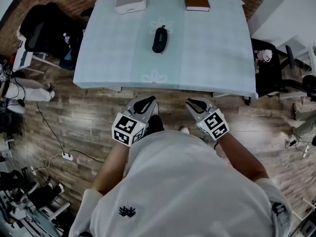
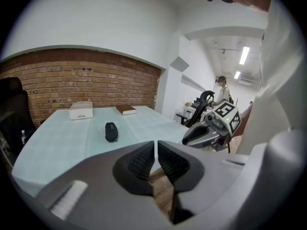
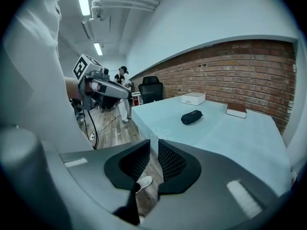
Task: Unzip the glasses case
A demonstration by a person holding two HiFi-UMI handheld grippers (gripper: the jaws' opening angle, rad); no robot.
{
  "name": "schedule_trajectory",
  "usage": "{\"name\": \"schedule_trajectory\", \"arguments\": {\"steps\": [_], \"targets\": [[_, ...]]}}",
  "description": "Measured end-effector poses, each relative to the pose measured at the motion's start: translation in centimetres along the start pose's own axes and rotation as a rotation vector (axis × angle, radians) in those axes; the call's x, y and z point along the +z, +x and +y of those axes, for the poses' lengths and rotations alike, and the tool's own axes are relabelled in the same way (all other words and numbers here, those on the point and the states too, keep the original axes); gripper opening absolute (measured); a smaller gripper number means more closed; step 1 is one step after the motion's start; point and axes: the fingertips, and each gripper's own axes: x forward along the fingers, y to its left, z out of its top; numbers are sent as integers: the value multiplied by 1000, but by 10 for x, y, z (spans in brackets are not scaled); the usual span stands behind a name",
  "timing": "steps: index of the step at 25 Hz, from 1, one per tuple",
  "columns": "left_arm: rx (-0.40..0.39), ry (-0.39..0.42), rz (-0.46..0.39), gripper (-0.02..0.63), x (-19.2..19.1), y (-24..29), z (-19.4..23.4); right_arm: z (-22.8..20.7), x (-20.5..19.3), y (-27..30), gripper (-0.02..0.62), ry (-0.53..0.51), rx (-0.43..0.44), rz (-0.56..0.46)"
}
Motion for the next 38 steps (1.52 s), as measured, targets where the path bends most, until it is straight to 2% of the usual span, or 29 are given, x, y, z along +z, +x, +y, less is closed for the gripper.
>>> {"name": "schedule_trajectory", "arguments": {"steps": [3, 7, 11, 13, 19, 28, 38], "targets": [[-33, 36, 7, 57, 16, 16, 52, -21, 18, 31, 29, 20, -55, 10], [-125, 106, 13, 57, 35, 40, 109, -41, 29, 73, 29, 83, -150, 41], [-179, 181, 39, 57, 45, 57, 156, -53, 48, 119, 29, 122, -191, 52], [-209, 203, 49, 57, 49, 73, 167, -61, 50, 132, 29, 124, -210, 64], [-262, 195, 80, 57, 51, 119, 185, -82, 46, 158, 29, 145, -227, 117], [-256, 191, 144, 57, 61, 187, 212, -142, 36, 201, 48, 161, -216, 162], [-242, 187, 218, 57, 63, 250, 237, -181, 18, 236, 58, 170, -164, 200]]}}
